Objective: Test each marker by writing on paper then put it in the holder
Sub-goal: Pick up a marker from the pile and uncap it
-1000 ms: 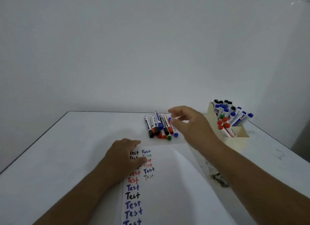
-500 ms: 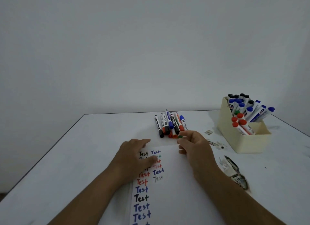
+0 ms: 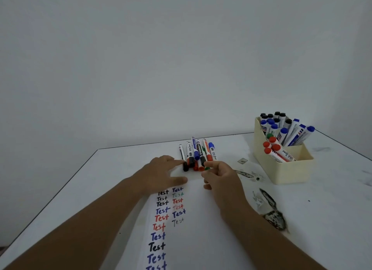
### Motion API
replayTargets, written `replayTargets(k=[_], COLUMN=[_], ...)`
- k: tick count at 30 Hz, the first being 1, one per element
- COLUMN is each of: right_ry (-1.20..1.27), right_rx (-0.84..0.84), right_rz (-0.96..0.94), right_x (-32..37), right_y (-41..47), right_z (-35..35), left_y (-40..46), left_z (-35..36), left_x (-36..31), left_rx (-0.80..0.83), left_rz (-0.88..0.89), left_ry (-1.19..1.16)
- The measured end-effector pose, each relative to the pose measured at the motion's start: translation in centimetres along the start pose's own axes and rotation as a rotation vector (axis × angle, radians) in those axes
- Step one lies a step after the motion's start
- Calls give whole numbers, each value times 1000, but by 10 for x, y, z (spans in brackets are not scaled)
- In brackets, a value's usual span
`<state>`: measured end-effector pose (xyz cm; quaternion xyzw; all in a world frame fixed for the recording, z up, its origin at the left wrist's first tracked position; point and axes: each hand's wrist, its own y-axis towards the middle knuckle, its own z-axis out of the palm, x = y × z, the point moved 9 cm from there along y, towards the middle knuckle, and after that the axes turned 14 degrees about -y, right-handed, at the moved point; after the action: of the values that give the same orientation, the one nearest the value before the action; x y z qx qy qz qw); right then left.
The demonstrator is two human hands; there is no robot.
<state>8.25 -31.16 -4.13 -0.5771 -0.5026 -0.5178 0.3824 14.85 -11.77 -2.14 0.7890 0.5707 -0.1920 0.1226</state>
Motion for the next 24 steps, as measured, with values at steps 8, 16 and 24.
replayTargets(k=[8, 16, 24], right_ry=[94, 72, 75], right_rx=[-27, -29, -22], right_rz=[24, 9, 3], right_x=[-3, -3, -1], right_y=[2, 3, 3], right_z=[-1, -2, -1], left_y=[-3, 0, 8], left_z=[-14, -22, -20], left_x=[16, 1, 13], left_rx=[-214, -405, -431], left_rz=[-45, -116, -134], left_ry=[11, 120, 150])
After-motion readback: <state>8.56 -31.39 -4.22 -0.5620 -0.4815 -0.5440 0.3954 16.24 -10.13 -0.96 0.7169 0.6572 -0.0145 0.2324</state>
